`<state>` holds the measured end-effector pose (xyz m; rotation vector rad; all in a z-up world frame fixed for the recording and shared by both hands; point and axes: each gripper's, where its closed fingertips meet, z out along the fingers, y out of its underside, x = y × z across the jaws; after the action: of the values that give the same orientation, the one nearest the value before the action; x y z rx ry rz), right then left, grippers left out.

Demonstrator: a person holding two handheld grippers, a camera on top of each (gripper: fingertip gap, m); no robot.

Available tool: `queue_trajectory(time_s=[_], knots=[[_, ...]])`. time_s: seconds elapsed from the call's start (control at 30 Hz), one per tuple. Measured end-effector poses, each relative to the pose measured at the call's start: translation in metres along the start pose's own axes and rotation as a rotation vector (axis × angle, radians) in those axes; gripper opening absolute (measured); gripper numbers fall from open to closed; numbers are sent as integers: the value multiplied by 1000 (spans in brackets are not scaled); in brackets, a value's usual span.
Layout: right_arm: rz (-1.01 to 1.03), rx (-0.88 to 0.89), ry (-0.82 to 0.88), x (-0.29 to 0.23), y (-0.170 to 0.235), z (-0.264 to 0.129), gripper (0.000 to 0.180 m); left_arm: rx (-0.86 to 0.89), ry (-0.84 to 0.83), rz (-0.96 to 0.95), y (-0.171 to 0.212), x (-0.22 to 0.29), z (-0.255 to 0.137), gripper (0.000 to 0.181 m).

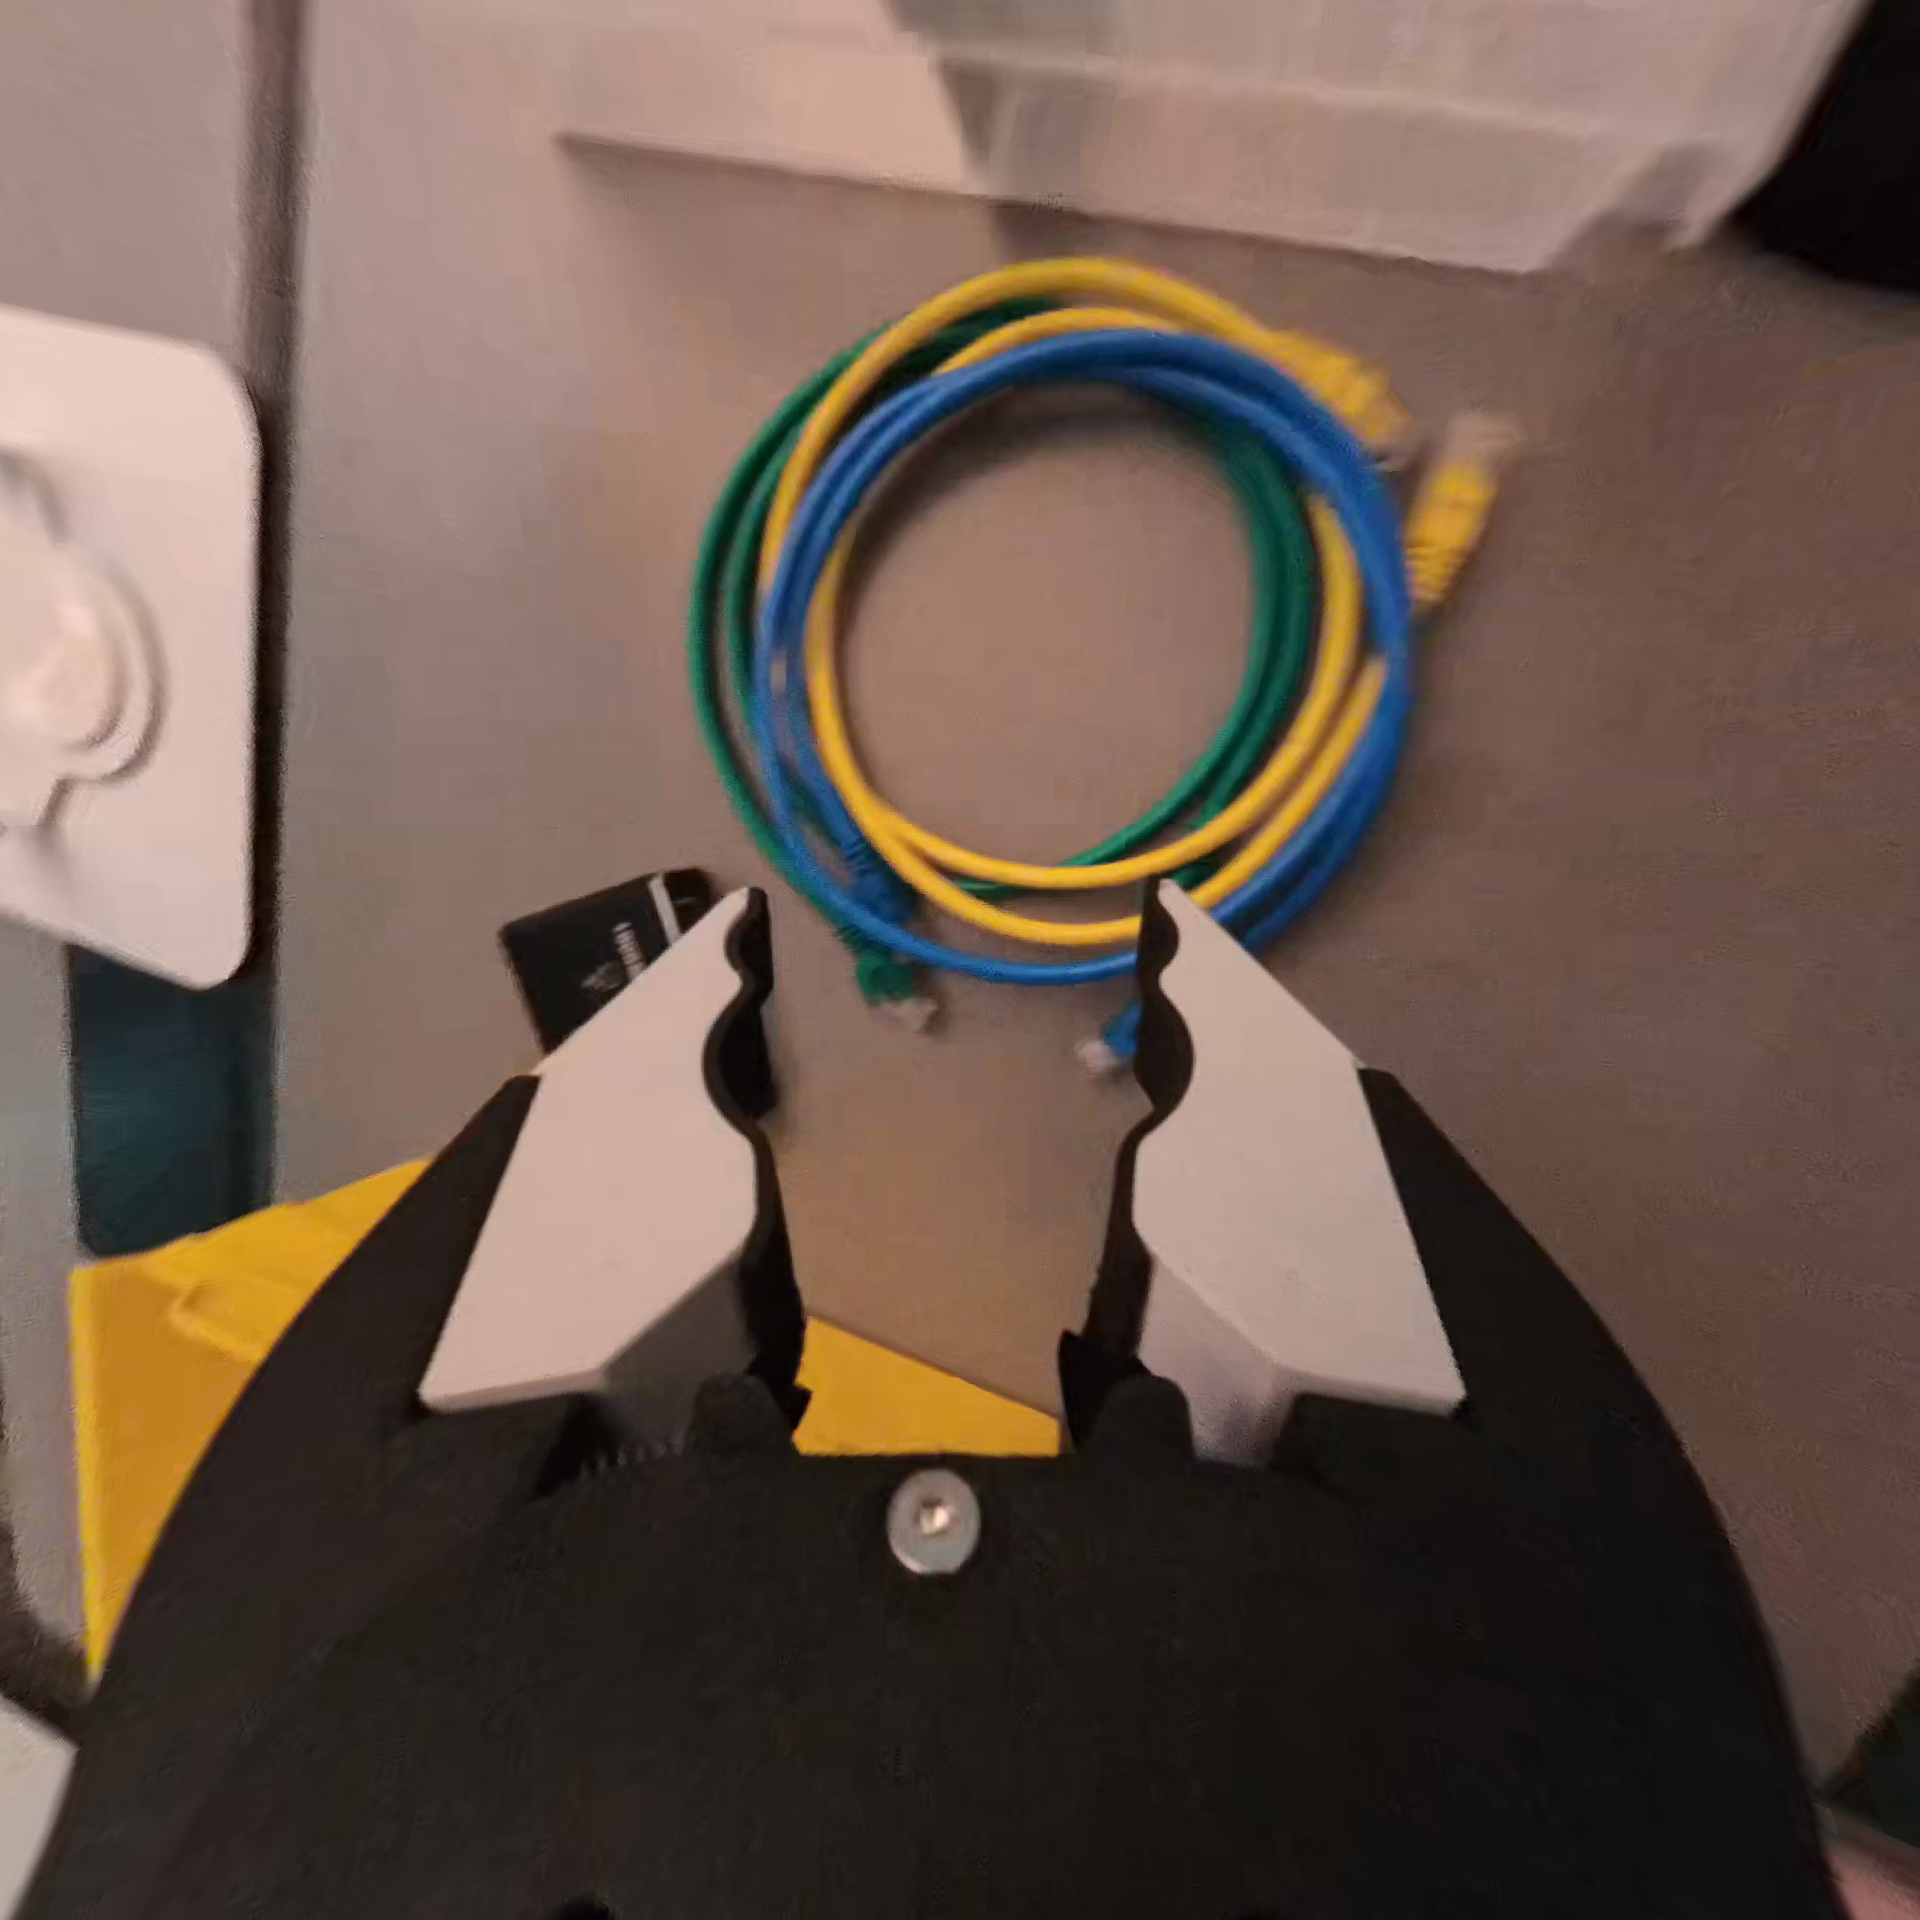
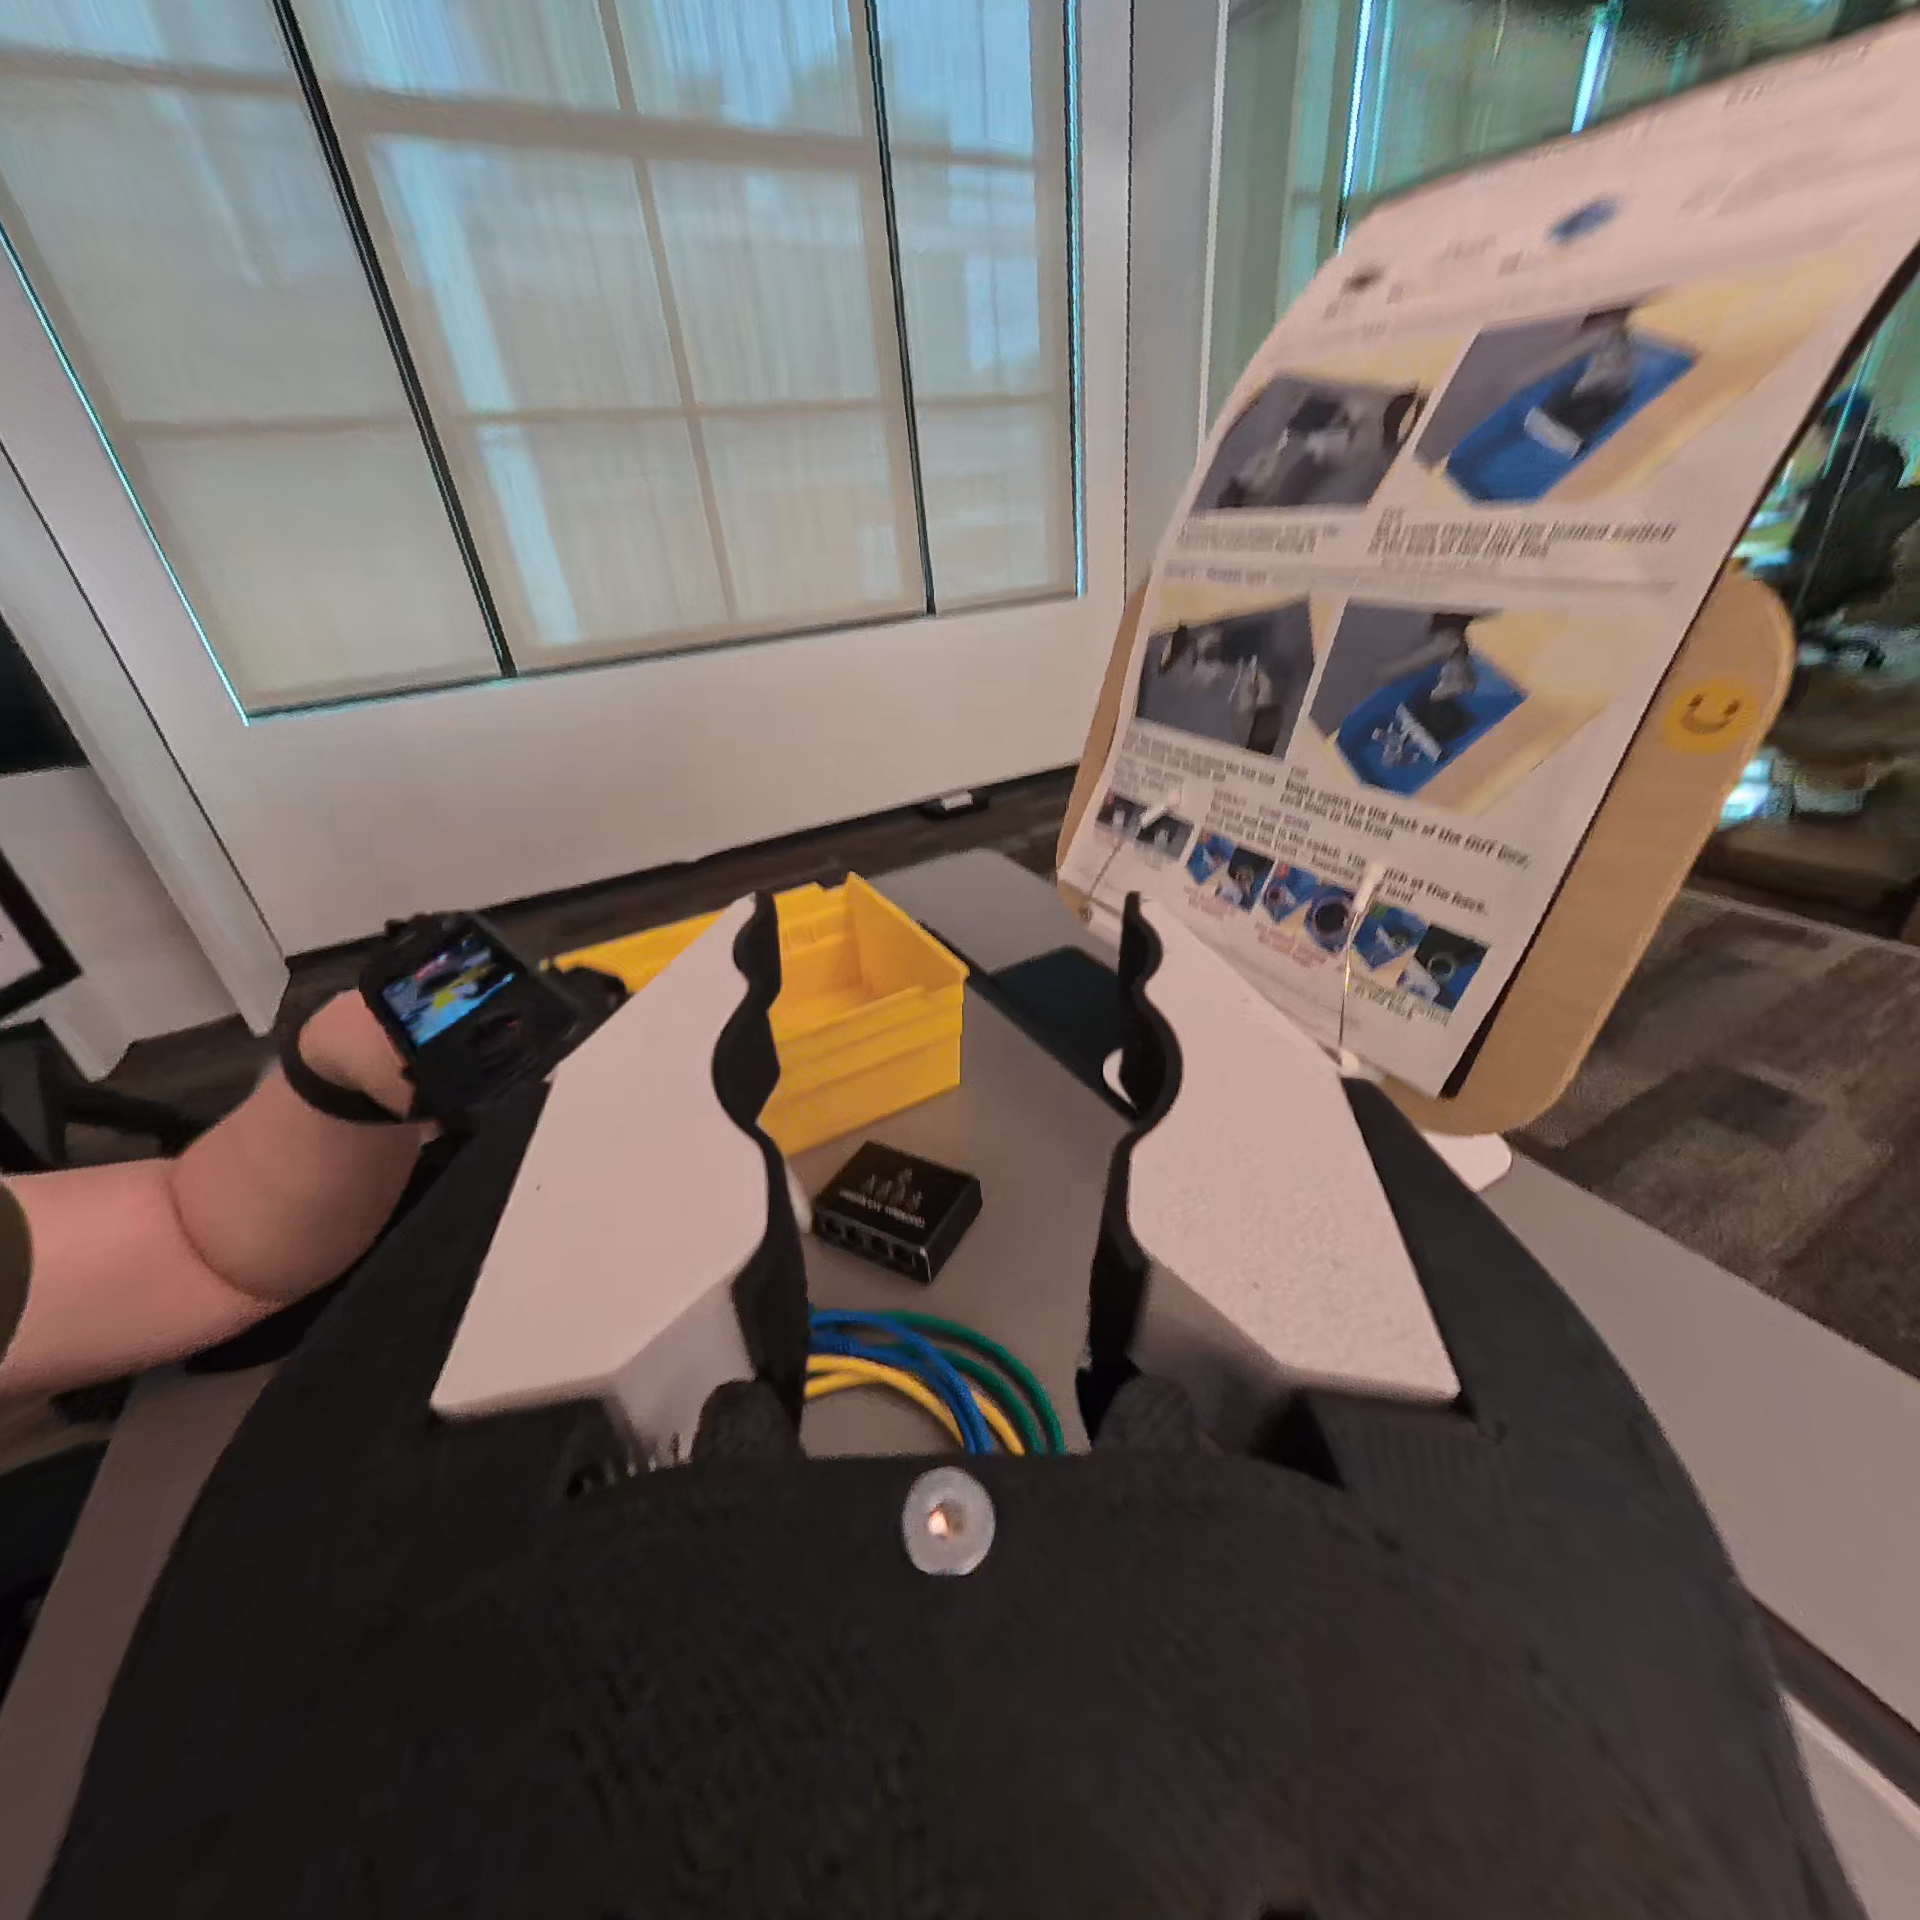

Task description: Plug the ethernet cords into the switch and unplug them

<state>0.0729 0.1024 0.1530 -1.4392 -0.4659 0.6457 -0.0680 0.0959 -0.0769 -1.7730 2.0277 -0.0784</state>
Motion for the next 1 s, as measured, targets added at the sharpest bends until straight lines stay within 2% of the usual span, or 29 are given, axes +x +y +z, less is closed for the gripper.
queue_trajectory(time_s=[0.03, 0.1, 0.17, 0.23, 0.37, 0.47, 0.53, 0.6, 0.77, 0.87, 0.93, 1.0], knots=[[-2, 34, -1, -3, -9, -6, 65, 10, 74, 48, -3, 19, -3, 65], [-4, 83, -4, -8, -22, -15, 65, -64, 129, 164, 11, 40, -1, 54], [-8, 103, -14, -13, -28, -20, 65, -178, 81, 239, 34, 36, 6, 43], [-11, 102, -25, -16, -28, -21, 65, -257, 90, 275, 50, 35, 15, 45], [-13, 77, -34, -18, -23, -17, 65, -339, 175, 349, 69, 41, 33, 51], [-8, 64, -47, -20, -20, -15, 65, -360, 208, 372, 75, 43, 46, 46], [-13, 58, -49, -20, -19, -15, 65, -364, 263, 376, 78, 50, 51, 29], [-17, 58, -48, -21, -19, -15, 65, -375, 310, 382, 79, 56, 52, 24], [-9, 63, -59, -22, -19, -15, 65, -349, 329, 422, 77, 56, 49, 15], [4, 77, -108, -29, -21, -13, 65, -269, 323, 339, 63, 47, 31, 14], [22, 100, -202, -45, -24, -12, 64, -152, 352, 243, 50, 37, 11, 13], [64, 142, -373, -74, -30, -13, 64, -45, 375, 136, 42, 24, -10, 13]])
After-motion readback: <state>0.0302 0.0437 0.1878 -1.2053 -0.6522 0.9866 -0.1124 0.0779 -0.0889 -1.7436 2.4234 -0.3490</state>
